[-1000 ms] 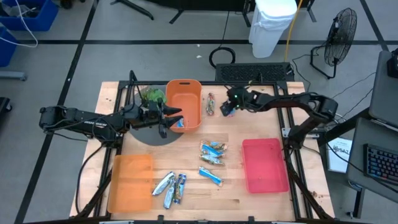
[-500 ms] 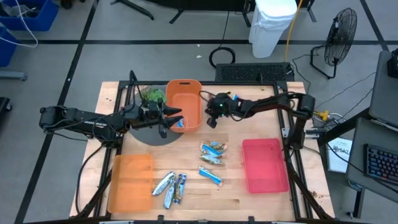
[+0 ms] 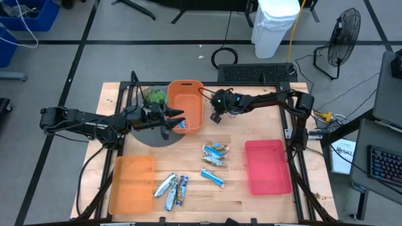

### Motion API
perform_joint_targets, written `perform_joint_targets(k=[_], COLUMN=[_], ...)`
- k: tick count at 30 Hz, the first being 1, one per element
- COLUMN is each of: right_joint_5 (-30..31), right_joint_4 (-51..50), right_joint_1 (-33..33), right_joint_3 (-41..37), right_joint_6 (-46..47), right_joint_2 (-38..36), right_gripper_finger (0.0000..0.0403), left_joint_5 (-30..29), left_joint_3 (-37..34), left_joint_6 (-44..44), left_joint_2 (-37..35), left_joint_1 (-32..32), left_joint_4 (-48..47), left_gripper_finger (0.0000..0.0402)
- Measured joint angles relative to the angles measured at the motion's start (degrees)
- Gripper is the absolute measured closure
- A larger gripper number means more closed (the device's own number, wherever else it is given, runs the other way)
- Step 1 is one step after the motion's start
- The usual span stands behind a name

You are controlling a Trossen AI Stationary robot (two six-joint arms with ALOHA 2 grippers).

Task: Pick and place Granola Bars by type
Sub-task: Put the red granola bar into the orange bin

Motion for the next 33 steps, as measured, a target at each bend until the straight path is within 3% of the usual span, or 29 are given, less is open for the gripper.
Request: perform_joint_targets(k=[8, 16, 20, 25, 30, 33], right_joint_5=[-2.2, 0.4, -6.5, -12.8, -12.6, -7.9], right_joint_4=[-14.0, -24.6, -25.6, -26.4, -19.9, -15.9], right_joint_1=[0.3, 0.7, 1.2, 3.3, 7.3, 9.2], right_joint_3=[0.0, -0.2, -0.2, -0.5, -5.5, -9.2], right_joint_6=[1.8, 3.8, 3.9, 4.4, -0.8, -4.1], right_joint_2=[-2.9, -12.6, -17.8, -20.5, -20.5, -20.4], right_gripper_finger=[0.0403, 0.0403, 0.0395, 0.0331, 0.0225, 0.0181], left_joint_5=[0.0, 0.0, 0.0, 0.0, 0.0, 0.0], left_joint_3=[0.0, 0.0, 0.0, 0.0, 0.0, 0.0], left_joint_6=[0.0, 0.0, -0.3, -0.5, -0.5, -0.3], left_joint_2=[0.0, 0.0, 0.0, 0.0, 0.0, 0.0], left_joint_1=[0.0, 0.0, 0.0, 0.0, 0.0, 0.0], left_joint_4=[-1.0, -1.0, -1.1, -1.2, -1.3, -1.3], left_gripper_finger=[0.0229, 0.0229, 0.0229, 0.0229, 0.0229, 0.0229])
